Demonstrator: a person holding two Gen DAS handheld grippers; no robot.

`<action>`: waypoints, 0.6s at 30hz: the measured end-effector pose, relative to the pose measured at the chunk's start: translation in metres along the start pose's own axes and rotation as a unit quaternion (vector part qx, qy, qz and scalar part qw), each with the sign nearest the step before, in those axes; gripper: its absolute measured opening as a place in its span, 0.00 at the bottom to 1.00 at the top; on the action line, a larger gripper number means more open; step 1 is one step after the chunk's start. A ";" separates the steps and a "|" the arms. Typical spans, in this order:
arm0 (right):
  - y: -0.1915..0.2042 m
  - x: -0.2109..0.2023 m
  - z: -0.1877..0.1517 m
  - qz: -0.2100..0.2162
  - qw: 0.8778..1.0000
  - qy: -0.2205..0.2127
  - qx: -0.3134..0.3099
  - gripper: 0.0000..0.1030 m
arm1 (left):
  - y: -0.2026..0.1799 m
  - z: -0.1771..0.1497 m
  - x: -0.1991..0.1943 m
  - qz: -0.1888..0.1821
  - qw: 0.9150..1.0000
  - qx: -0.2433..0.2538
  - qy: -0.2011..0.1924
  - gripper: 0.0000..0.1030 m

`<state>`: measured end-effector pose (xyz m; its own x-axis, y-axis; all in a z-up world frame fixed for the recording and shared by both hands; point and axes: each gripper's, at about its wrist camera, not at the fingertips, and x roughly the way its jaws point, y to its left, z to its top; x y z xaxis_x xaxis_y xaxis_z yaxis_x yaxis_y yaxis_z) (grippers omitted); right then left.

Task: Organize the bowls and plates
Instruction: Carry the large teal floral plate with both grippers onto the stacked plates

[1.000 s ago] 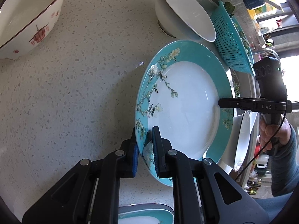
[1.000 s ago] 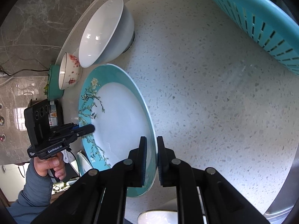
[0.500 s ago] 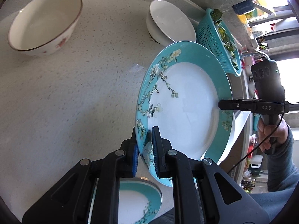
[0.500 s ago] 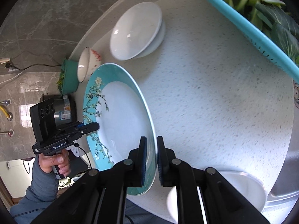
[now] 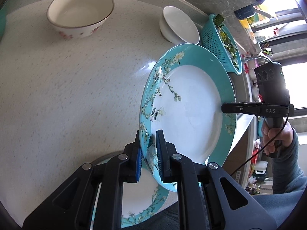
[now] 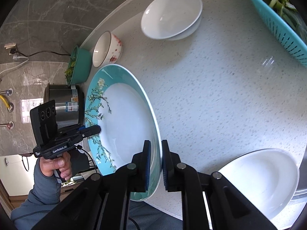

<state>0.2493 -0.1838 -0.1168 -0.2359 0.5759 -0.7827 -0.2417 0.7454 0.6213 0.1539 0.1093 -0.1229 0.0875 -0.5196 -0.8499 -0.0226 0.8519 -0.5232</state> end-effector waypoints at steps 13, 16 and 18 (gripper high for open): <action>0.041 0.057 -0.017 0.011 0.999 0.044 -0.017 0.15 | 0.052 -0.059 -0.024 -0.003 0.999 -0.040 -0.003 0.11; 0.049 0.069 -0.023 0.010 0.998 0.051 -0.018 0.15 | 0.063 -0.072 -0.027 -0.003 0.999 -0.049 -0.002 0.11; 0.054 0.078 -0.027 0.009 0.998 0.055 -0.018 0.15 | 0.069 -0.080 -0.027 -0.005 0.999 -0.054 -0.001 0.11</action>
<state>0.1926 -0.1077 -0.1432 -0.3414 0.5481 -0.7635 -0.2702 0.7208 0.6383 0.0701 0.1774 -0.1411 0.0893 -0.5274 -0.8449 -0.1294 0.8350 -0.5349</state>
